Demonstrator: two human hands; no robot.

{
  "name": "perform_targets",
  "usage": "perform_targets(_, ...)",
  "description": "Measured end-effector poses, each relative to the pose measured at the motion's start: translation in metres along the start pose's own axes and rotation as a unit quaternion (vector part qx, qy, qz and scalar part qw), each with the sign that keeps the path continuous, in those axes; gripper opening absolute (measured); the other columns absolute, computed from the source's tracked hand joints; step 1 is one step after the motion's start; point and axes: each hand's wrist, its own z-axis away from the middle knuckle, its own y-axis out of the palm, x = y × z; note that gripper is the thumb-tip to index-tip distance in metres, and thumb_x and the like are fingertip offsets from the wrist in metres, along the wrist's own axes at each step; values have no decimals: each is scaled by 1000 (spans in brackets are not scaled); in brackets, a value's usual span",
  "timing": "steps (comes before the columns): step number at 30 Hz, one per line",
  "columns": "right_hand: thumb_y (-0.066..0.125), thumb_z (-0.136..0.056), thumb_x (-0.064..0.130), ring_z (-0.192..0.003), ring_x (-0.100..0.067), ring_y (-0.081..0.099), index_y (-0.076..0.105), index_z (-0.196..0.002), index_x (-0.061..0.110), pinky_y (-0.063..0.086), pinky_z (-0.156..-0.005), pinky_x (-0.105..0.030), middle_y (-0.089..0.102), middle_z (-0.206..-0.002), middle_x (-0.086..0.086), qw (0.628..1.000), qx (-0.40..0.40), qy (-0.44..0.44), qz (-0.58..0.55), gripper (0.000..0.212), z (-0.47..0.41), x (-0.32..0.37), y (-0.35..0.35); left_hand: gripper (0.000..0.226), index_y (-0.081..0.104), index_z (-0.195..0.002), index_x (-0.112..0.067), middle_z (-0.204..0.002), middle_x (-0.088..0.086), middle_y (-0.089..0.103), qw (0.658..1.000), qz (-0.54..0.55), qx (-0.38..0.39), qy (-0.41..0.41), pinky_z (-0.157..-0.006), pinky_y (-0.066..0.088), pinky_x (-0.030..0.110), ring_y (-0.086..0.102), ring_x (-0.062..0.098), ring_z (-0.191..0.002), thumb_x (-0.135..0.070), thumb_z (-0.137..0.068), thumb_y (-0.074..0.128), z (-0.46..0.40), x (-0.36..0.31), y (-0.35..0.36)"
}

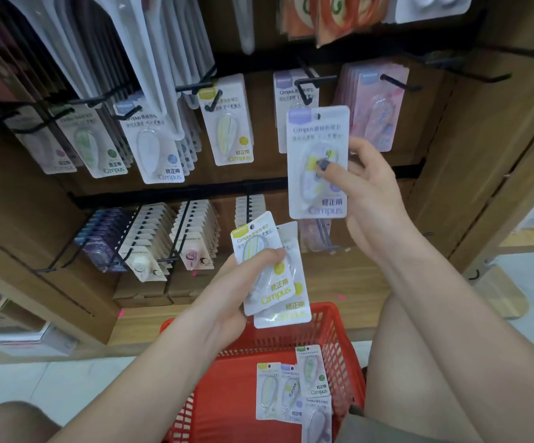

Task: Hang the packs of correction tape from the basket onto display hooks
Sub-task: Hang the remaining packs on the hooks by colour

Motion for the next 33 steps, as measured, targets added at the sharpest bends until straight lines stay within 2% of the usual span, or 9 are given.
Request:
perform_targets(3,68,-98,6,-104,-19,76,60,-128,13,62,-86,-40,80,-107,5,1000,-2,-21,19,31,-10,7,9,34,71,-124,-19,-112,9,79,1000,-5,15,-3,-75,63,39,78,27,-98,-20,-91,77,5,-1,3)
perform_targets(12,75,-94,27,-100,-22,76,68,-102,19,58,-97,-54,79,-103,-3,994,-82,17,71,13,-44,-7,25,37,69,-125,-22,-111,5,80,992,-49,-21,116,-79,65,46,78,25,-99,-16,-90,79,-5,-36,1)
perform_targets(16,78,-81,47,-101,-30,74,64,-89,18,60,-92,-55,76,-107,-12,984,-117,60,117,33,-86,-14,26,38,69,-126,-20,-112,4,79,983,-90,-26,155,-88,63,48,77,26,-101,-15,-90,79,-16,-51,-3)
perform_targets(20,82,-83,47,-100,-23,73,62,-102,15,66,-79,-39,72,-110,-7,978,-133,109,119,42,-118,-22,29,37,68,-123,-21,-111,2,79,982,-86,-13,166,-84,64,43,77,24,-102,-12,-89,79,-20,-57,-9)
perform_targets(22,83,-81,50,-103,-22,71,57,-122,12,66,-75,-33,67,-120,-7,975,-139,130,113,63,-124,-26,30,38,67,-124,-20,-113,2,79,982,-85,-7,166,-86,63,45,77,24,-103,-13,-89,79,-22,-57,-14)
perform_targets(26,75,-73,66,-120,-22,57,35,-152,12,51,-101,-38,48,-145,-4,958,-153,143,198,104,-104,-27,30,41,65,-127,-17,-118,5,78,985,-60,-4,162,-90,61,47,76,28,-107,-11,-89,78,-25,-56,-25)
perform_targets(28,72,-85,60,-115,-21,54,44,-141,16,46,-98,-38,49,-137,-2,954,-142,125,231,77,-77,-32,33,43,63,-130,-16,-120,6,77,985,-50,-2,164,-89,62,47,75,27,-108,-10,-90,76,-25,-56,-29)
perform_targets(30,70,-92,52,-103,-20,66,57,-117,16,57,-90,-38,64,-119,-4,969,-112,133,176,46,-47,-37,39,43,63,-131,-15,-120,6,77,985,-44,-3,169,-87,63,45,75,27,-108,-9,-90,76,-26,-57,-33)
perform_targets(33,69,-98,40,-77,-19,69,63,-100,10,60,-67,-30,69,-91,-7,982,-28,166,91,31,-10,-40,51,43,63,-130,-14,-120,6,77,982,-46,-13,182,-86,63,44,75,28,-108,-9,-89,76,-28,-56,-36)
